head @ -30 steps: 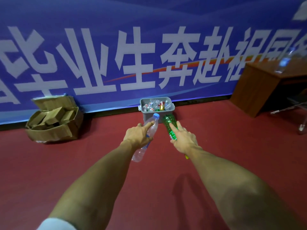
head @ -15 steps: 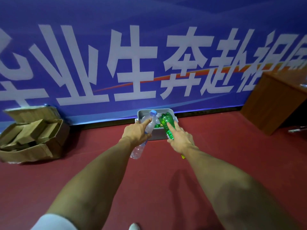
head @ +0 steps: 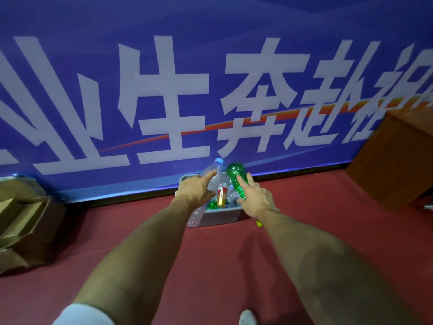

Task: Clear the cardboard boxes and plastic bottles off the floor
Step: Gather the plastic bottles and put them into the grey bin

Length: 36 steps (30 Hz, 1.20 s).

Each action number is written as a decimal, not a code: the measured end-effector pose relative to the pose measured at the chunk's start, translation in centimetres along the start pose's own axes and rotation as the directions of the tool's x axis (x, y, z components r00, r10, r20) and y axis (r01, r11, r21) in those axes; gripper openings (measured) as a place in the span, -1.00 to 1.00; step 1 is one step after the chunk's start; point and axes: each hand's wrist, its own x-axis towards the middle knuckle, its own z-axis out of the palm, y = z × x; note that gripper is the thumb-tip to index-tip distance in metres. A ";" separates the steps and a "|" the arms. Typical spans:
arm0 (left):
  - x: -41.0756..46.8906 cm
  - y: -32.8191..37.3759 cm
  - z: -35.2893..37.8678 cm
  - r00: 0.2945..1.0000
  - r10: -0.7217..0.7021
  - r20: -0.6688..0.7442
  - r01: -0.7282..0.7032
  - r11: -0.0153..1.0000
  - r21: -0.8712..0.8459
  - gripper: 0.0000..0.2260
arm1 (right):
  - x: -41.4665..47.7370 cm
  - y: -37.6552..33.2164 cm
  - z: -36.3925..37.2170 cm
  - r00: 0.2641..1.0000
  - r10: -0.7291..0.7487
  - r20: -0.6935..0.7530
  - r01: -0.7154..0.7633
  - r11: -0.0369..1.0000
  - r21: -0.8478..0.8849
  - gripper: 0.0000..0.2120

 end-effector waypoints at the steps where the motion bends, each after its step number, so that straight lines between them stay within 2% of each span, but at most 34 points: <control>1: 2.0 0.4 0.0 1.000 -0.013 -0.002 0.013 1.000 0.005 -0.36 | 2.1 1.0 -0.5 1.000 -0.013 0.001 0.013 1.000 -0.002 -0.25; 7: 11.9 1.8 -0.1 0.997 -0.070 0.031 0.068 0.996 0.057 -0.39 | 13.4 6.5 -2.9 0.995 -0.095 0.026 0.096 0.995 -0.015 -0.24; 12: 18.8 0.8 0.6 0.991 -0.129 0.048 0.126 0.990 0.059 -0.40 | 21.2 8.3 -2.7 0.986 -0.154 0.070 0.156 0.987 -0.025 -0.23; 19: 28.4 -2.5 3.6 0.980 -0.160 0.122 0.159 0.987 0.017 -0.41 | 31.1 7.8 -1.2 0.979 -0.157 0.131 0.161 0.987 -0.020 -0.23; 27: 36.8 -6.3 3.2 0.984 -0.108 0.145 0.109 0.994 0.002 -0.40 | 40.1 6.1 -1.5 0.977 -0.121 0.178 0.125 0.992 -0.010 -0.24; 31: 39.5 -7.5 6.5 0.976 -0.145 0.163 0.153 0.987 -0.043 -0.39 | 45.3 6.4 1.5 0.976 -0.099 0.195 0.092 0.995 0.043 -0.26; 36: 44.0 -8.6 16.6 0.969 -0.170 0.181 0.191 0.975 -0.110 -0.39 | 52.0 9.2 10.2 0.969 -0.069 0.236 0.049 0.995 0.090 -0.26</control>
